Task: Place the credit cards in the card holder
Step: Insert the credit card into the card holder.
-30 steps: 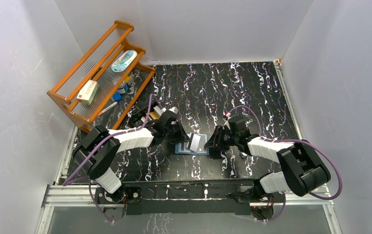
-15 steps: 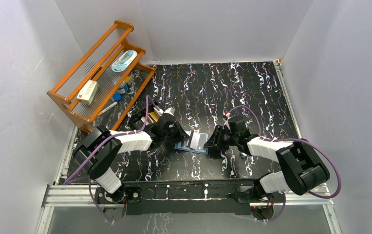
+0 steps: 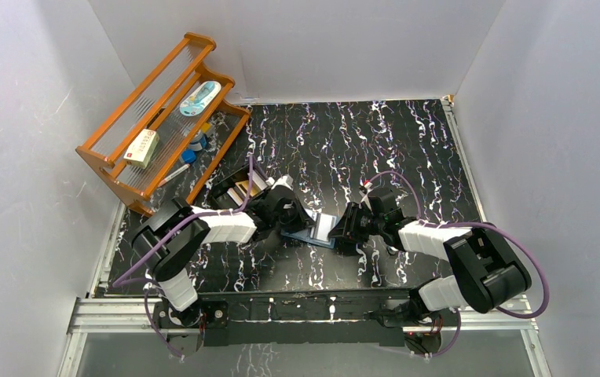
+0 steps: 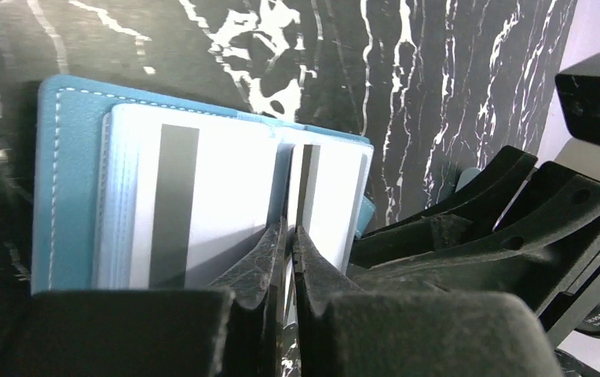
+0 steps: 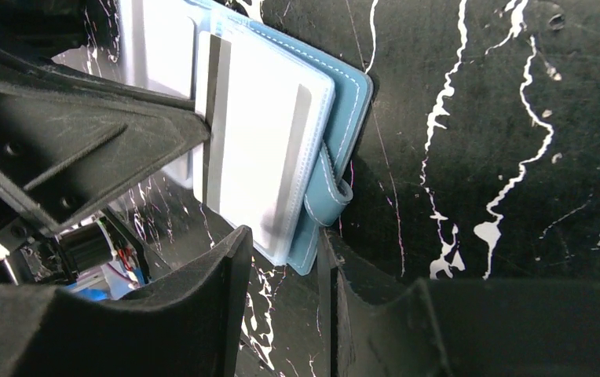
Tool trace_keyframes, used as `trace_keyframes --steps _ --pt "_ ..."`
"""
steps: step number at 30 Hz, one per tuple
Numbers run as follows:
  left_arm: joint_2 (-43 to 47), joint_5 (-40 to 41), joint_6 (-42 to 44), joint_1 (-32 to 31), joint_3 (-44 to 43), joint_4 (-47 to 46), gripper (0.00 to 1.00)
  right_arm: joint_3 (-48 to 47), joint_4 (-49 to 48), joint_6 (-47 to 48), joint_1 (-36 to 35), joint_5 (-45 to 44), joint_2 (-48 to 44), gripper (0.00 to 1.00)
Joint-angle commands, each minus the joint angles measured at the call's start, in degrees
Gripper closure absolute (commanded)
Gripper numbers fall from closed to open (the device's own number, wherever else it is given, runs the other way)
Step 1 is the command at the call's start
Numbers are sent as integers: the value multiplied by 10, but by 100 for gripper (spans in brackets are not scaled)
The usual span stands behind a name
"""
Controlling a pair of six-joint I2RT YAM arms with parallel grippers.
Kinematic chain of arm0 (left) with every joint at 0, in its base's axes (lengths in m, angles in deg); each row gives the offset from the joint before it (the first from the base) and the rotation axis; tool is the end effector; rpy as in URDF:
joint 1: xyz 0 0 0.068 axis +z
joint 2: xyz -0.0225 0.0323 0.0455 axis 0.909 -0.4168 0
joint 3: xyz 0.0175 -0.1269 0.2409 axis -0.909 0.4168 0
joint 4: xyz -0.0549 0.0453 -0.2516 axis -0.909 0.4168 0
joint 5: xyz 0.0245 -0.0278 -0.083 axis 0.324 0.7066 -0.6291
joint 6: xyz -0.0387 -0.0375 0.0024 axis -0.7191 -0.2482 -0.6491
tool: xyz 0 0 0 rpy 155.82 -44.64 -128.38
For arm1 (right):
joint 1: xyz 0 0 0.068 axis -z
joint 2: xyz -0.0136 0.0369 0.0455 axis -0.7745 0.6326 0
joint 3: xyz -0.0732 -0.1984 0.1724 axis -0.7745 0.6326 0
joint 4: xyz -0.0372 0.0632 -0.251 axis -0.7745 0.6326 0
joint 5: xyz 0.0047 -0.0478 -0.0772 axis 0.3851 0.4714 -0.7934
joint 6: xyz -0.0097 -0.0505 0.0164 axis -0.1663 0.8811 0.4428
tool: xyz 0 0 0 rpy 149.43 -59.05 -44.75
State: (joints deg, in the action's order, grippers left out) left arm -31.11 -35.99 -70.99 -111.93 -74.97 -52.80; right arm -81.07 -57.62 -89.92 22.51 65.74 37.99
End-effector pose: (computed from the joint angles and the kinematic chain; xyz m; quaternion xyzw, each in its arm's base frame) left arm 0.2271 -0.2422 0.1483 -0.0863 0.8716 -0.3968 0.2747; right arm 0.2034 0.1247 0.1352 0.0535 0.8974 0.3817 0.2150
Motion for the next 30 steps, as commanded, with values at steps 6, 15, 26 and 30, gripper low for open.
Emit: trace_keyframes --steps 6,15,26,30 --pt "19 24 28 -33 -36 65 82 -1 -5 11 -5 11 6 55" --pt "79 9 -3 -46 -1 98 68 -11 43 37 -22 23 -14 55" --pt "164 83 55 -44 -54 298 48 -68 150 101 -22 -28 -88 53" --pt "181 114 74 -44 -57 355 43 -108 174 189 -22 -70 -82 51"
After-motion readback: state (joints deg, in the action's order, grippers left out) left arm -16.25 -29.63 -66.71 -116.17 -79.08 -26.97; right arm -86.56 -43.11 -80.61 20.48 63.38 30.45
